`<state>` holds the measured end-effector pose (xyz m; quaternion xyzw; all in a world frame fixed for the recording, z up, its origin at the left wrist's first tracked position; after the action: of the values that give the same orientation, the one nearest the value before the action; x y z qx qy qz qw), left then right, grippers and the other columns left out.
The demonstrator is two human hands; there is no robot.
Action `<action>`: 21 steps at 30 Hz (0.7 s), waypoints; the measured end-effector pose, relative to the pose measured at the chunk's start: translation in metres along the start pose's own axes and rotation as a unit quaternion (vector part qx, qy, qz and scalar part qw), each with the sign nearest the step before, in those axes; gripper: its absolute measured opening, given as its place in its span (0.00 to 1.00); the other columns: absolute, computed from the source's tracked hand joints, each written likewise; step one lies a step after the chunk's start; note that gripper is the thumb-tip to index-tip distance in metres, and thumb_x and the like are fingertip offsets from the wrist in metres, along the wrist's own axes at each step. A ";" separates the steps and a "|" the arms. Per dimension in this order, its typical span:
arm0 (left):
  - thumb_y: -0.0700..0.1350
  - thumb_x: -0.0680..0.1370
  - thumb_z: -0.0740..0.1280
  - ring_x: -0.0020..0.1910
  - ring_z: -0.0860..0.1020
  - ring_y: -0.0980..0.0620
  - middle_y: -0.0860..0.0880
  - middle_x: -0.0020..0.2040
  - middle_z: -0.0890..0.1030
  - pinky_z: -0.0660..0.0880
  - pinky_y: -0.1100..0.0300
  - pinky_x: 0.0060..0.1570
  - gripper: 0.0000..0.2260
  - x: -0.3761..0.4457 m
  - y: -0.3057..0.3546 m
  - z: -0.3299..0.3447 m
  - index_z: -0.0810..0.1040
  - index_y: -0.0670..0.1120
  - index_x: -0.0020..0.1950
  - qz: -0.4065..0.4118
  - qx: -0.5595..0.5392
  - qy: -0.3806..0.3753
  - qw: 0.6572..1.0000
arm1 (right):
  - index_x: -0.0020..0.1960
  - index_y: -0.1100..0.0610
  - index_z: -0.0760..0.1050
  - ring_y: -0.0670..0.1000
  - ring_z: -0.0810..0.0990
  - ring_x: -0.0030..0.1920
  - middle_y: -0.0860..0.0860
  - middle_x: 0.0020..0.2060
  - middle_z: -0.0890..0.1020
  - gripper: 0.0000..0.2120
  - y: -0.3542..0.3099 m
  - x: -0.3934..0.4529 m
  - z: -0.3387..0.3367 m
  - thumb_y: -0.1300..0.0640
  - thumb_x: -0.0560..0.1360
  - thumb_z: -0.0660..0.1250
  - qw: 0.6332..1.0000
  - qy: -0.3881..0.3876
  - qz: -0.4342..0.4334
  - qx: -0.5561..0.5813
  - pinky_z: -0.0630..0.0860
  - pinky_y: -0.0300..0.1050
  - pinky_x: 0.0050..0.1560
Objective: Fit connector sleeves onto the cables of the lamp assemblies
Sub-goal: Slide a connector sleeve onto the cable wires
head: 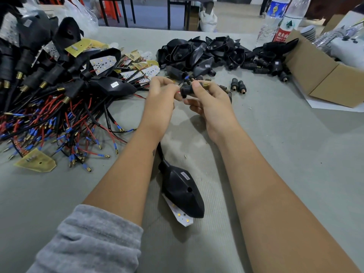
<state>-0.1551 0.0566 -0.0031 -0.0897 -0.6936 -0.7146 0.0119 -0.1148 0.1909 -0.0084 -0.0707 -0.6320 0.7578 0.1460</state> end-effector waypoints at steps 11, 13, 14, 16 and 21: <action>0.42 0.82 0.62 0.33 0.74 0.59 0.47 0.42 0.75 0.77 0.62 0.41 0.07 0.001 0.003 0.006 0.75 0.48 0.44 0.030 -0.030 -0.031 0.999 | 0.50 0.56 0.76 0.47 0.79 0.35 0.50 0.40 0.82 0.02 -0.004 -0.003 0.003 0.61 0.78 0.68 1.000 -0.024 -0.013 -0.015 0.72 0.39 0.41; 0.42 0.80 0.64 0.34 0.74 0.59 0.50 0.40 0.77 0.76 0.64 0.41 0.07 0.001 0.004 0.007 0.77 0.49 0.43 0.040 -0.022 -0.035 0.998 | 0.53 0.58 0.76 0.47 0.78 0.33 0.51 0.39 0.82 0.06 -0.005 -0.003 0.002 0.62 0.77 0.69 1.000 -0.016 -0.017 -0.018 0.72 0.38 0.39; 0.41 0.80 0.65 0.34 0.75 0.59 0.51 0.39 0.78 0.76 0.64 0.40 0.07 0.001 0.004 0.007 0.77 0.49 0.43 0.047 -0.018 -0.035 0.998 | 0.54 0.58 0.75 0.47 0.78 0.32 0.52 0.40 0.81 0.08 -0.004 -0.003 0.001 0.62 0.76 0.70 1.000 -0.009 -0.017 -0.017 0.72 0.38 0.38; 0.40 0.80 0.66 0.34 0.75 0.59 0.51 0.38 0.79 0.76 0.66 0.39 0.07 0.002 0.004 0.006 0.78 0.49 0.43 0.053 -0.018 -0.032 0.998 | 0.54 0.57 0.74 0.47 0.78 0.31 0.53 0.40 0.81 0.09 -0.003 -0.002 -0.002 0.62 0.76 0.70 1.000 0.006 -0.013 0.000 0.72 0.39 0.38; 0.38 0.79 0.66 0.34 0.78 0.59 0.49 0.38 0.79 0.77 0.65 0.42 0.06 0.003 0.001 0.005 0.78 0.46 0.45 0.044 -0.038 -0.023 0.998 | 0.50 0.57 0.77 0.47 0.79 0.33 0.53 0.38 0.84 0.09 0.002 0.002 -0.003 0.54 0.82 0.60 0.998 -0.004 0.016 0.058 0.72 0.38 0.37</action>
<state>-0.1573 0.0621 -0.0014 -0.1369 -0.6616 -0.7369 0.0233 -0.1165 0.1936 -0.0108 -0.0692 -0.5865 0.7957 0.1348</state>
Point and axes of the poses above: each hand's wrist, its own x-axis towards the middle knuckle, its own z-axis out of the palm, y = z × x, the point moved 10 cm from there along x, towards the middle knuckle
